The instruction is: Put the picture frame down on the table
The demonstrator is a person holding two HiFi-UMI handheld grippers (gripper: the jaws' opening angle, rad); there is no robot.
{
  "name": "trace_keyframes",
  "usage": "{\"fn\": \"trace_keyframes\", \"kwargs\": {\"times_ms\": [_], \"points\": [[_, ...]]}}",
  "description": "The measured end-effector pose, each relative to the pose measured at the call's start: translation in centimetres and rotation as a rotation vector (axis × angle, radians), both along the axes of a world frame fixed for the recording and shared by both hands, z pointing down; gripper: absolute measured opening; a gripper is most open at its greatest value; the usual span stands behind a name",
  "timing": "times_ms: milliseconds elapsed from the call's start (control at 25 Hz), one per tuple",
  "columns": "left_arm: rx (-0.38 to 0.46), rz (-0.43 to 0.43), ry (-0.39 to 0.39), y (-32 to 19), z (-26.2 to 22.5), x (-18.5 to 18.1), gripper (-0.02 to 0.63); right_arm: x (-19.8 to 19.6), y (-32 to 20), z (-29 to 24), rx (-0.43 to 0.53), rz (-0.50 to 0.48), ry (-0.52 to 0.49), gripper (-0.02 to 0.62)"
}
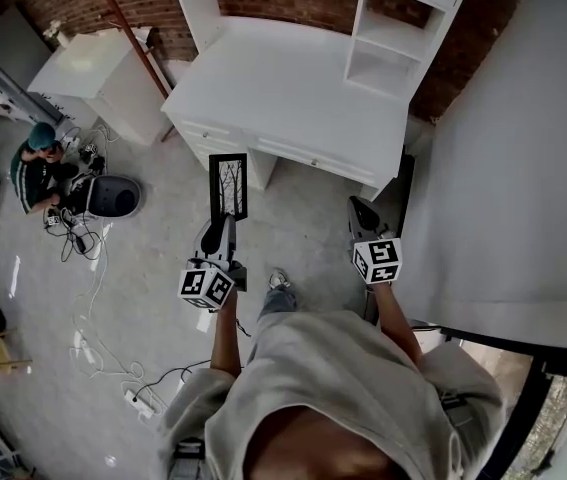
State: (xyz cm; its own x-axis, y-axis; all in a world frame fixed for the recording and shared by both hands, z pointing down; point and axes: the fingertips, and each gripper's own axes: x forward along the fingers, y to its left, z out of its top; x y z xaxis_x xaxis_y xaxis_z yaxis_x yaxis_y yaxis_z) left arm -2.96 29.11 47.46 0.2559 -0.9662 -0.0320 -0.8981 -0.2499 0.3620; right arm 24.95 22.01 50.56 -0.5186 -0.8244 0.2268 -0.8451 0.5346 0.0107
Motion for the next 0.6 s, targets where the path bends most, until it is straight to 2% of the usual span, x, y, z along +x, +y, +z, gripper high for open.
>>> {"fn": "trace_keyframes", "kwargs": {"times_ms": [360,600], "points": [[0.01,0.051,0.011,-9.6,-0.8,-6.0,0.077,-6.2,-8.5,-0.7,-0.002,0.036,0.009,0.025],[0.005,0.065,0.017,-13.6,-0.2,-10.0,0.077,-10.8,-12.3,-0.7,0.009,0.031,0.004,0.025]]}}
